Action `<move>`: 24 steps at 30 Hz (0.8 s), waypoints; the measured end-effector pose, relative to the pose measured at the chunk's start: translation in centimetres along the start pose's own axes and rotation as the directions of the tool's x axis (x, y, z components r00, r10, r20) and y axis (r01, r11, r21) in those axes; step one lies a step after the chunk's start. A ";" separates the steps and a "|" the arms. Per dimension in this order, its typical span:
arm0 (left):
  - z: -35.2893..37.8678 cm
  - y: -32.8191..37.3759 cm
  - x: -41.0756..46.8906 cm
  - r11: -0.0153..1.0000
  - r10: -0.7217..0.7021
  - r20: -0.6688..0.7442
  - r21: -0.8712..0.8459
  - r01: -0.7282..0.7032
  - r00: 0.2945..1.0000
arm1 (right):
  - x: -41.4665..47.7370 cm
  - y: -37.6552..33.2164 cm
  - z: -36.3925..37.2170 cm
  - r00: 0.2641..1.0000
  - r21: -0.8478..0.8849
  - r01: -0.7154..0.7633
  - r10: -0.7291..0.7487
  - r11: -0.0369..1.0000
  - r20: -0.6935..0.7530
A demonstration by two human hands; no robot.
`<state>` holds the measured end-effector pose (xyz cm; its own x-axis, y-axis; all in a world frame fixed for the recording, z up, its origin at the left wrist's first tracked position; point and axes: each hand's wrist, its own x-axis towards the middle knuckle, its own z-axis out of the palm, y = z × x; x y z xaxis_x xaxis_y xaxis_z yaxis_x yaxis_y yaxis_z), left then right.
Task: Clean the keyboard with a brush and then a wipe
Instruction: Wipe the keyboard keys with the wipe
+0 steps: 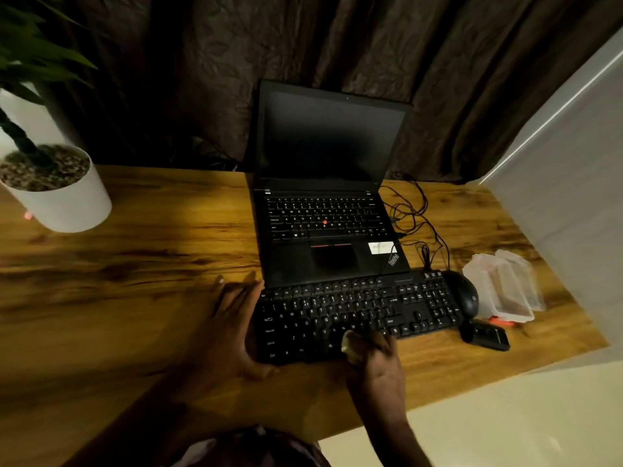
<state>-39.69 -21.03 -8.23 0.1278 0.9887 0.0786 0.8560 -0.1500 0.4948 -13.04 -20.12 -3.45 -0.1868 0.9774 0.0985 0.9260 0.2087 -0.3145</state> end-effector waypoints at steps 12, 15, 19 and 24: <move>0.3 -0.4 0.1 1.000 0.007 -0.046 0.012 -0.007 0.999 | -0.7 -2.5 0.9 0.996 -0.020 0.025 -0.024 0.999 0.082; 0.5 -0.5 0.3 1.000 0.006 -0.037 0.021 -0.005 0.999 | -1.4 -4.7 1.7 0.988 -0.027 0.132 -0.130 0.991 0.079; 0.7 -0.6 0.2 1.000 0.011 -0.063 0.010 -0.010 0.998 | -1.9 -5.5 2.0 0.975 -0.063 0.216 -0.213 0.974 0.063; 0.5 -0.3 0.0 0.999 0.030 -0.093 0.039 -0.026 0.995 | -1.7 -4.8 1.8 0.993 -0.103 0.119 -0.119 0.988 0.005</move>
<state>-39.66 -20.98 -8.81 0.1064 0.9791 0.1732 0.8712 -0.1757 0.4584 -17.75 -22.69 -3.80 -0.2974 0.9458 0.1306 0.9261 0.3190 -0.2014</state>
